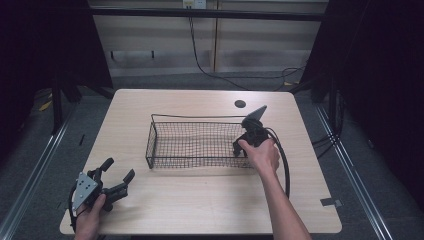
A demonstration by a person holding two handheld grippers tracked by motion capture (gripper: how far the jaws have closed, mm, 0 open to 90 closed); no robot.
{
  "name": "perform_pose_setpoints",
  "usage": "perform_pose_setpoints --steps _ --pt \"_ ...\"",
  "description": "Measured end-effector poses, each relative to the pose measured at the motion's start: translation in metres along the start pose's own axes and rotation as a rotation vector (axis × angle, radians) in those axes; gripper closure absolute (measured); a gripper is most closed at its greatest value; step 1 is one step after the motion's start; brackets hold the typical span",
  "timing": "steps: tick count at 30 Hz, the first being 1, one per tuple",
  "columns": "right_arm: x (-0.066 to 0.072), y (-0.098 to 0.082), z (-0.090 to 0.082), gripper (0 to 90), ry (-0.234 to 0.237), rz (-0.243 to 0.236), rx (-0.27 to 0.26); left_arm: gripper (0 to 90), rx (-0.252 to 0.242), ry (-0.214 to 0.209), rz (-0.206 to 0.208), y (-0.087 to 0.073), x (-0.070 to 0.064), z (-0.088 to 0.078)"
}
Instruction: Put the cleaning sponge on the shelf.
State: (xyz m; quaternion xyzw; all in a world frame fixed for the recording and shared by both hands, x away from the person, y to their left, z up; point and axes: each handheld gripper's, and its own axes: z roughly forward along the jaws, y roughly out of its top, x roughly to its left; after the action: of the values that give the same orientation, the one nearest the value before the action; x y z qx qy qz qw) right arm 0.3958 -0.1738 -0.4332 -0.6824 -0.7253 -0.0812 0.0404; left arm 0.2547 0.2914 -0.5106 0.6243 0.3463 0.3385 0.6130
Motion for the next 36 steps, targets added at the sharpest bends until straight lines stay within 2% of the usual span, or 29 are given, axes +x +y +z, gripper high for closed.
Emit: perform_pose_setpoints --steps 8,9,16,36 --pt "0.001 -0.001 0.005 29.3 0.005 -0.001 0.003 15.7 0.0 0.0 0.0 0.0 0.0 0.0" --pt "0.002 0.0 0.005 29.3 0.0 0.0 0.018 15.7 0.0 0.0 0.0 0.0 0.0 0.0" --pt "0.003 0.001 0.008 29.2 -0.013 0.009 0.024 15.7 0.0 0.0 0.0 0.0 0.0 0.0" --pt "0.01 0.007 0.017 29.0 -0.053 -0.004 0.059 15.7 0.0 0.0 0.001 0.0 0.0 0.0"
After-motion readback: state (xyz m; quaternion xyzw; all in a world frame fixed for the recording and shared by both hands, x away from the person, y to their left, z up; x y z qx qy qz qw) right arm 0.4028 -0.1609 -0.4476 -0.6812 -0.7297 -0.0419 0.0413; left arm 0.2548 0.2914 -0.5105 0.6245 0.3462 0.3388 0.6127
